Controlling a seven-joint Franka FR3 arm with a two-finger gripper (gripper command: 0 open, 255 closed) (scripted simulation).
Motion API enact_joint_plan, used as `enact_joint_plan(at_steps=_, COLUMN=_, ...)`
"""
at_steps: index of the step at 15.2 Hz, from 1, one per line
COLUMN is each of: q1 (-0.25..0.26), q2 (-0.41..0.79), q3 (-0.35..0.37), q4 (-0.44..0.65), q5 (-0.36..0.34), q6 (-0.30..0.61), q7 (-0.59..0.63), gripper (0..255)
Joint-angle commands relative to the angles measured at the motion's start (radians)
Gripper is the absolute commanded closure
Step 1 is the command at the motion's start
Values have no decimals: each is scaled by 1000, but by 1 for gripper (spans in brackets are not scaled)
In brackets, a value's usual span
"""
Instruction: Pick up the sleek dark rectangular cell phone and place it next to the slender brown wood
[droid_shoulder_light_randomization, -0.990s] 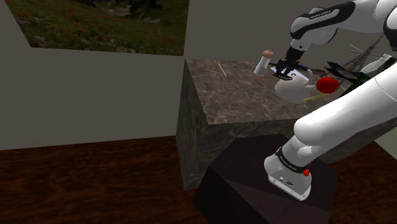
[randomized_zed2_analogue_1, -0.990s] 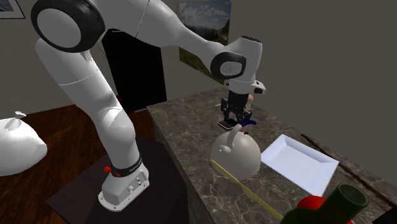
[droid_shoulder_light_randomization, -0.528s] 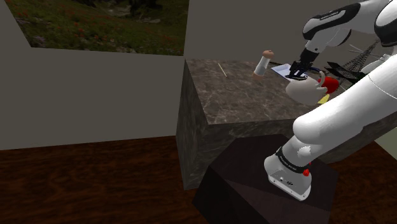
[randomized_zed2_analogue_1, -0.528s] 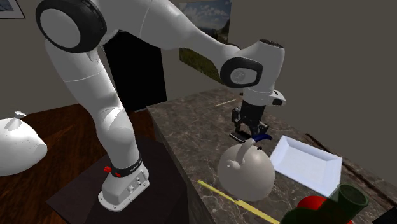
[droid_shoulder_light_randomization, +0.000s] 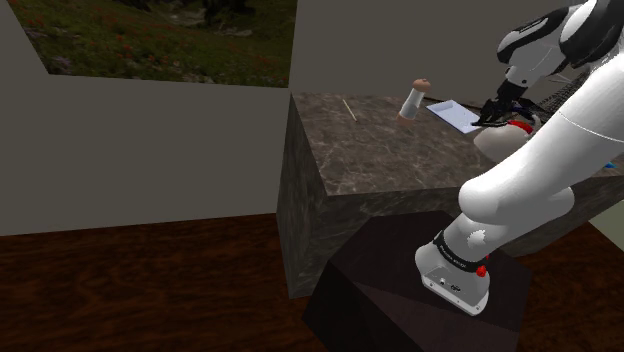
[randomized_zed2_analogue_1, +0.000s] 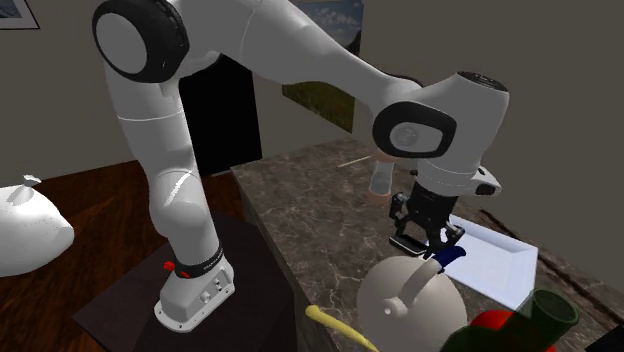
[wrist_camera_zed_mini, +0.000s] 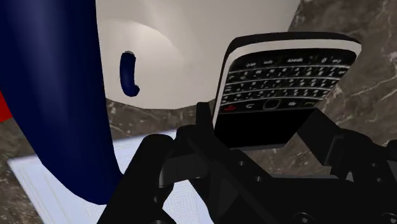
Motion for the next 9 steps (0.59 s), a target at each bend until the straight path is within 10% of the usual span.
enact_joint_plan(at_steps=1, q1=-36, q2=57, q3=-29, q4=45, q5=31, q6=-11, q7=-72, gripper=255)
enact_joint_plan(at_steps=9, q1=-76, q2=143, q3=-33, q4=48, q5=95, q6=48, q7=-148, gripper=255)
